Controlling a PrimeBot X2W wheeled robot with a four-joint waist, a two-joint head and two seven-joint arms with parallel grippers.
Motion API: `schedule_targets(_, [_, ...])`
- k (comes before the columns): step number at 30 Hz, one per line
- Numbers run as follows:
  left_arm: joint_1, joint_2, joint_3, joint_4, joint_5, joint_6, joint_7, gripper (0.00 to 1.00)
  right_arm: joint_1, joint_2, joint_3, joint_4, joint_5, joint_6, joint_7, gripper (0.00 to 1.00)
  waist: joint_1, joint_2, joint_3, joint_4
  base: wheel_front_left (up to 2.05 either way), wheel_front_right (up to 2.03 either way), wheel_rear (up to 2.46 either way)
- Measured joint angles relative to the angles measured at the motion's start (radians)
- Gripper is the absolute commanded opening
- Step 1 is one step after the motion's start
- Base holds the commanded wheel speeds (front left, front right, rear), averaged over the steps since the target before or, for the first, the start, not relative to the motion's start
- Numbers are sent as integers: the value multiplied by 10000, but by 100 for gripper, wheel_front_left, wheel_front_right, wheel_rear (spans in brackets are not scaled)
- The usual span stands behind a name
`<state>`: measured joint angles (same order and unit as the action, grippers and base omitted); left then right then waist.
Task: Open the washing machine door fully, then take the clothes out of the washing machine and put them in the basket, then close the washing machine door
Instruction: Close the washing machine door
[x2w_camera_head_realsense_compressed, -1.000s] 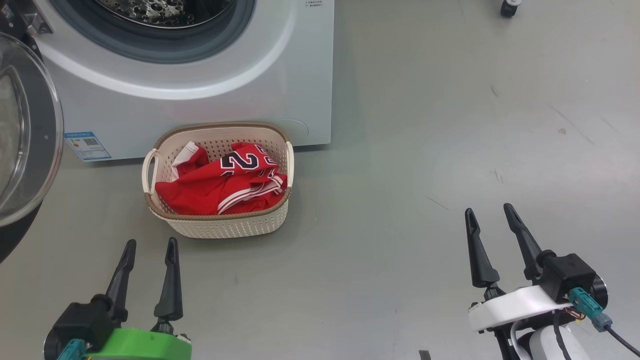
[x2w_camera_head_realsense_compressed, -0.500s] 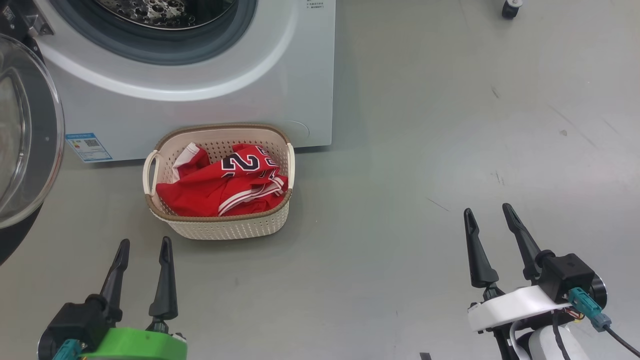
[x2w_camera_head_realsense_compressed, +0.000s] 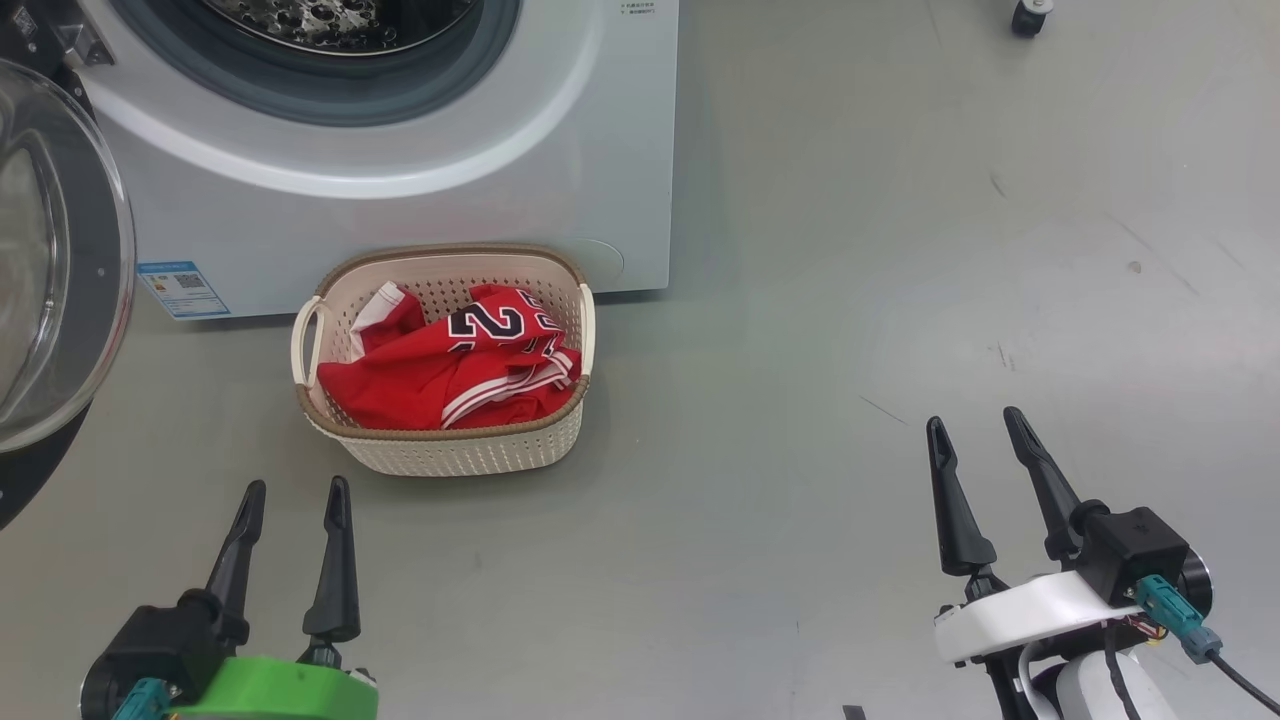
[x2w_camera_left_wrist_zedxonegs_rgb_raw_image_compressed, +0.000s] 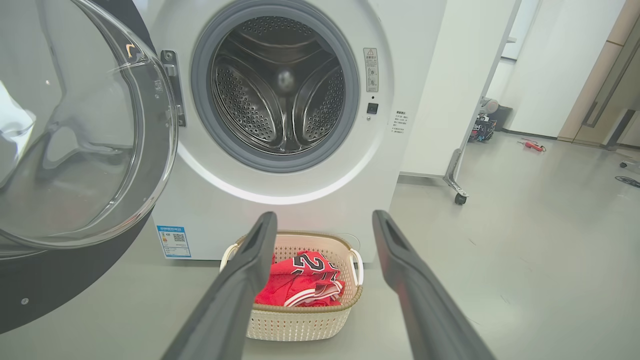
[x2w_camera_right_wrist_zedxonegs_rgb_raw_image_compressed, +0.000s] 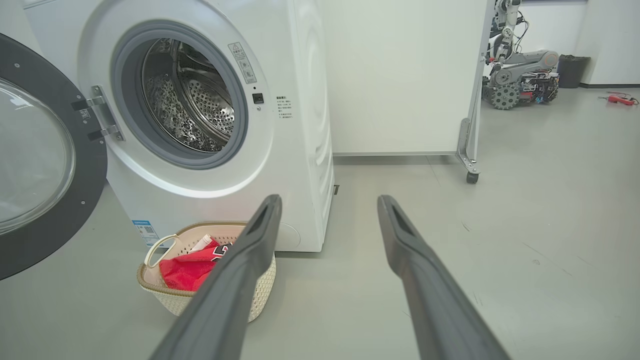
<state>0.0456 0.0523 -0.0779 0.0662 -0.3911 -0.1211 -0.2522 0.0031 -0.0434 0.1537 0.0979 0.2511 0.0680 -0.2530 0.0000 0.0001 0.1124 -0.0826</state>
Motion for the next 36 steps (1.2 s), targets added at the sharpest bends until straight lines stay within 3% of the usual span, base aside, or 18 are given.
schedule_targets(16, [-12, -6, -173, 253, 144, 0, 0, 100, 2, 0, -63, -27, 0, 0, 0, 100, 0, 0, -43, 631, 0, 0, 0])
schedule_targets(36, [-12, -21, 69, 439, 245, 0, 0, 100, 16, 0, 19, -29, -19, 117, 0, 100, 0, 0, -125, 2536, 0, 0, 0])
